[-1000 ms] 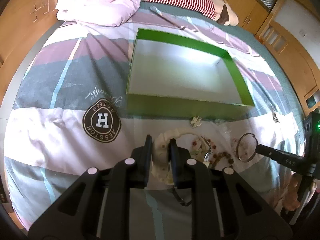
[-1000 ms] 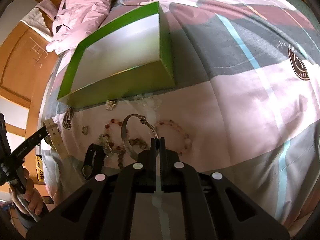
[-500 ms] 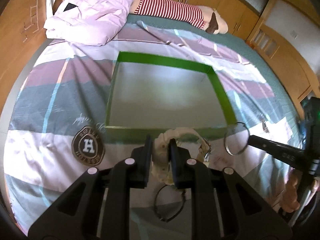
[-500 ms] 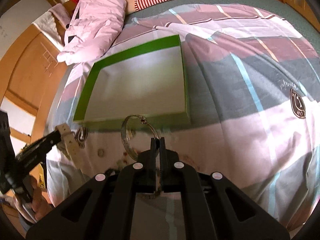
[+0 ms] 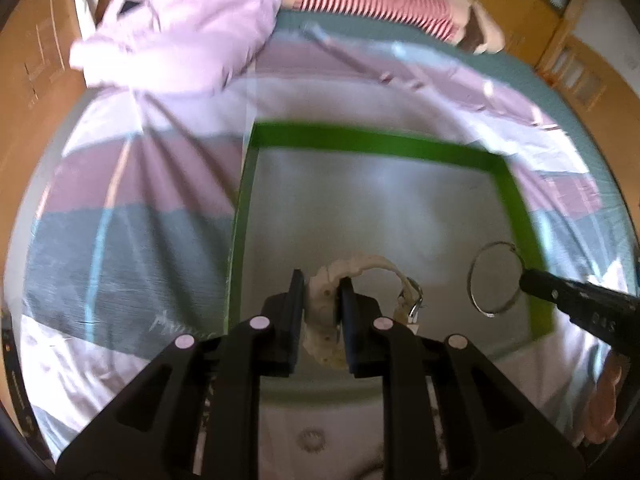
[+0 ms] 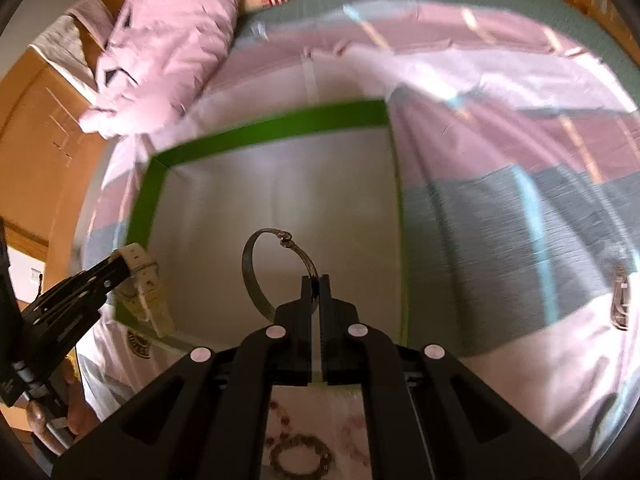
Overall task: Organize jewelry
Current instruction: 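Carry the cream watch and silver bangle with both tools into the green box, then open both tools to release the watch and bangle inside the box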
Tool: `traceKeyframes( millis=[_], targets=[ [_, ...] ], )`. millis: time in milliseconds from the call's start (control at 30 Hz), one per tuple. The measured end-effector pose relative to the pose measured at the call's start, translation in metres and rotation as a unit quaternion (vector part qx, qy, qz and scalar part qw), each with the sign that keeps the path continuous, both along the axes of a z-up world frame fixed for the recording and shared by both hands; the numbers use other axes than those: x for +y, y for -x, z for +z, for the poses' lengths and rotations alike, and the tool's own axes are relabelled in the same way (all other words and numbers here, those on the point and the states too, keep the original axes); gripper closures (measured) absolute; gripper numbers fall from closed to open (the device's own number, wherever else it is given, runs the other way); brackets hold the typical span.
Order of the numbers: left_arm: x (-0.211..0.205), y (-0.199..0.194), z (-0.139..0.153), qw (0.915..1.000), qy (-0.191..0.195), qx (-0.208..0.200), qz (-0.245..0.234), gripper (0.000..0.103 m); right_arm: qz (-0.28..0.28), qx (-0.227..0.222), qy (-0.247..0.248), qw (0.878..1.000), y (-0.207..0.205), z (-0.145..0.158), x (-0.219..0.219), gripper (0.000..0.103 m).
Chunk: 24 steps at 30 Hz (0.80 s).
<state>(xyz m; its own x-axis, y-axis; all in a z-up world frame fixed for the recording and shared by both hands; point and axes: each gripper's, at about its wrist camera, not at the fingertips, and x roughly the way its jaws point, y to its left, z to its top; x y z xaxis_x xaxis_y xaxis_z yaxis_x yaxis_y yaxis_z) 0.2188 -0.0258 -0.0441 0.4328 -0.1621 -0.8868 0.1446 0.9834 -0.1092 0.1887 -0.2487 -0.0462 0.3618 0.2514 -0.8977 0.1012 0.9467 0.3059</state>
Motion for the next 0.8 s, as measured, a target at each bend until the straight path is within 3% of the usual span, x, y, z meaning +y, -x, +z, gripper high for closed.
traceKeyframes(
  millis=[100,200,267,333,400,433,533,633,800],
  targets=[
    [-0.001,-0.013,-0.026,0.9997,-0.009,0.021,0.003,0.086,-0.008,0.034,-0.011,0.999,-0.01,-0.029,-0.003,0.1],
    [-0.007,-0.014,-0.034,0.9988,-0.049,0.009,-0.001,0.085,0.006,0.012,0.028,1.0,-0.014,-0.024,0.005,0.1],
    [-0.008,-0.014,-0.033,0.9989,-0.045,0.006,-0.007,0.077,0.001,0.017,0.032,0.999,-0.016,-0.026,0.004,0.102],
    [-0.007,-0.011,-0.026,0.9993,-0.037,-0.004,-0.007,0.042,-0.002,0.013,0.043,0.999,-0.017,-0.028,0.004,0.103],
    [-0.011,-0.008,-0.017,0.9994,-0.026,-0.02,-0.013,0.032,0.008,0.008,0.061,0.998,-0.017,-0.027,0.009,0.098],
    [-0.011,-0.005,-0.011,0.9991,-0.028,-0.03,-0.014,0.026,0.012,0.007,0.075,0.997,-0.016,-0.025,0.012,0.089],
    [-0.011,0.003,0.01,0.9967,-0.055,-0.06,-0.008,0.024,0.017,-0.013,0.07,0.997,-0.011,-0.017,0.014,0.051],
    [-0.009,0.02,0.04,0.9953,-0.047,-0.083,-0.017,0.015,0.014,-0.04,0.045,0.998,0.001,0.005,0.011,0.027],
    [-0.007,0.072,0.086,0.9903,-0.037,-0.13,-0.034,0.002,0.032,-0.114,0.036,0.992,0.039,0.056,0.004,0.013]
  ],
)
